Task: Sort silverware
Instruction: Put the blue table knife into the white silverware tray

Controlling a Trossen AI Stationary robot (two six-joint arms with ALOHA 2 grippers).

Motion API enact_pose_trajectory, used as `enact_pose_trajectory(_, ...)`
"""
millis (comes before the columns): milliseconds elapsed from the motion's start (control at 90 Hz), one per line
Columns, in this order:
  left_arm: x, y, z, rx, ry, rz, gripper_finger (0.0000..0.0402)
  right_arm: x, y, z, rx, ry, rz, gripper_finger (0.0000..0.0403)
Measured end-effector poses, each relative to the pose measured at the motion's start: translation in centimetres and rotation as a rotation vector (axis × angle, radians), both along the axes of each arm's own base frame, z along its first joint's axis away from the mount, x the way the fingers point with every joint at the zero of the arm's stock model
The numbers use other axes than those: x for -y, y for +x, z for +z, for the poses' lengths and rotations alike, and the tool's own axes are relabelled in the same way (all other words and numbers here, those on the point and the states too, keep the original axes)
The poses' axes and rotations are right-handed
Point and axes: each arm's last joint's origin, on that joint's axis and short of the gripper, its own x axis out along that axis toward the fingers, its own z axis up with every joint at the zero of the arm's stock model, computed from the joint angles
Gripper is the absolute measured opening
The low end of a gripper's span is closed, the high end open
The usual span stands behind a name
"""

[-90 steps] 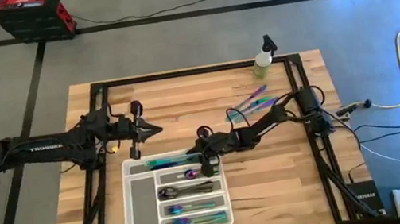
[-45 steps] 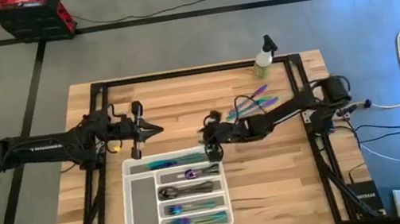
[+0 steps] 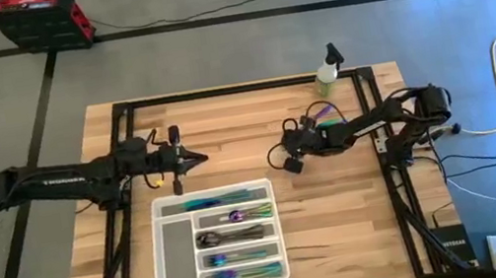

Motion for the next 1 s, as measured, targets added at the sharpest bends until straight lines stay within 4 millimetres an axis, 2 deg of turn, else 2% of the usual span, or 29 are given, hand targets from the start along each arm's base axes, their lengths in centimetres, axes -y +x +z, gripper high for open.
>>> enact_pose_trajectory(122,-0.1,0.4,-0.5,-0.030,-0.002,0.010,0.0004,-0.1,-0.5,-0.4,-0.010,-0.002,0.009,0.0005)
enact_pose_trajectory(522,-0.3,1.5,-2.1,-0.119,-0.005,0.025,0.0004,-2.4,-1.5,-1.4,-0.010,-0.002,0.013,0.0001)
enact_pose_trajectory(733,-0.3,1.6,-2.3,-0.128,-0.008,0.026,0.0004,-4.7,-1.5,-1.1,0.005,0.019,0.098,0.0000)
enact_pose_trajectory(1000,-0.4,1.7,-2.0,-0.092,-0.009,0.038,0.0004,-7.7,-2.2,-0.6,-0.015,0.142,0.221,0.0000)
